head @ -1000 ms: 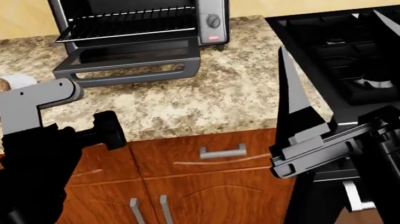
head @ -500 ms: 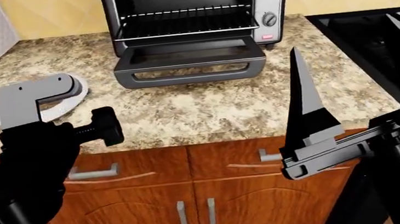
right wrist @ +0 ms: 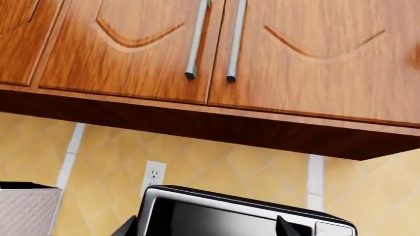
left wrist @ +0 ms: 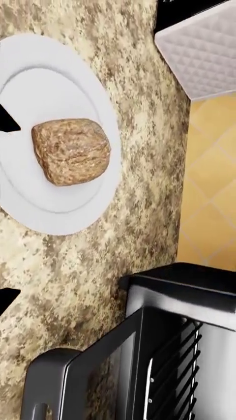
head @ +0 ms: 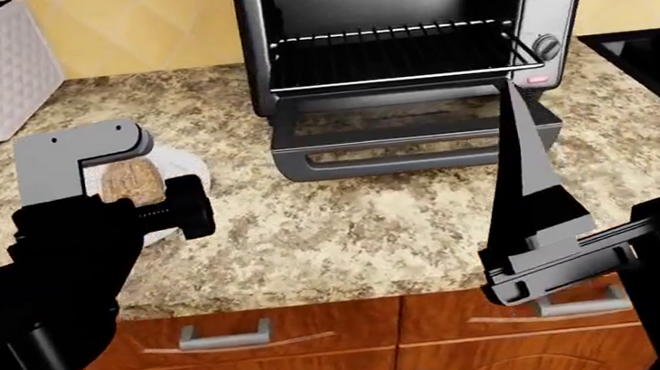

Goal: Place the bread on the rack of the toaster oven.

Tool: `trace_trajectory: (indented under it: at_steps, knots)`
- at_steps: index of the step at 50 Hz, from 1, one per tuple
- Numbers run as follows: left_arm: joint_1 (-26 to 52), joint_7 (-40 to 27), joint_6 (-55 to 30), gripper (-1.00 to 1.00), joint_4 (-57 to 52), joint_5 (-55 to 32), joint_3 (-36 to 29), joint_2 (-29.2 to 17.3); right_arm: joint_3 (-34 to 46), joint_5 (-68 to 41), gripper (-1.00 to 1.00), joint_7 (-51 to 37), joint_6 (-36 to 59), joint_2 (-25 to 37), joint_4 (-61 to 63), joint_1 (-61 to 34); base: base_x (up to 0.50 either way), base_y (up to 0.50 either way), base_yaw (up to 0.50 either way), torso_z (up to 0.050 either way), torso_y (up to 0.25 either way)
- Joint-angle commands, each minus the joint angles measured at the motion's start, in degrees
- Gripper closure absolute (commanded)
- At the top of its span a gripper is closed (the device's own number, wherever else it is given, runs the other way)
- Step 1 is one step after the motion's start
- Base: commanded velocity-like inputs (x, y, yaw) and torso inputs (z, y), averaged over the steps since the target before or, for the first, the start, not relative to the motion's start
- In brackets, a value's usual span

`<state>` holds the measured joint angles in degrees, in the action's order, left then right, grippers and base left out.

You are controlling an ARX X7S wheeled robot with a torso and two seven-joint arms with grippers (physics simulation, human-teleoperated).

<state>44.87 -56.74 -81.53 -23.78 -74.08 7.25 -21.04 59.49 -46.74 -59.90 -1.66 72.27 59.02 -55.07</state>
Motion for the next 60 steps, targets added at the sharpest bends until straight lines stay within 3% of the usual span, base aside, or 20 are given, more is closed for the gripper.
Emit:
trace_trajectory:
  at_steps: [1,19,38,44,60]
  knots:
    - [0.1,0.2,0.9,-1.0,0.2,0.1,-2.1,-0.3,0.9,1.1,-1.0,-0.5,-1.5,1.1,-0.1,0.8,0.5,0.0,0.0,0.0,0.0]
    - [-0.4,-1.1,1.9,-1.0,0.1,-1.7,-2.5,-0.9,1.3,3.7,-1.0,-0.4,-4.6,1.2,0.0,1.6,0.5,-0.06,0.0,0.0,0.001]
    - [0.6,-2.0,2.6,-1.0,1.2,-3.0,-3.5,-1.2,4.1,6.2,-1.0,-1.3,-8.1,2.2,0.8,0.1,0.0,0.0,0.0,0.0,0.001]
    - [1.9,-2.1,2.6,-1.0,4.0,-3.3,-4.1,-0.7,10.6,10.1,-1.0,-1.8,-13.7,4.3,0.9,-3.8,0.0,0.0,0.0,0.0,0.0]
    - [12.4,-2.5,2.8,-1.0,14.3,-2.1,-6.2,-0.6,13.9,11.9,-1.0,-2.5,-17.3,4.7,-1.0,-4.2,0.0,0.0,0.0,0.0,0.0]
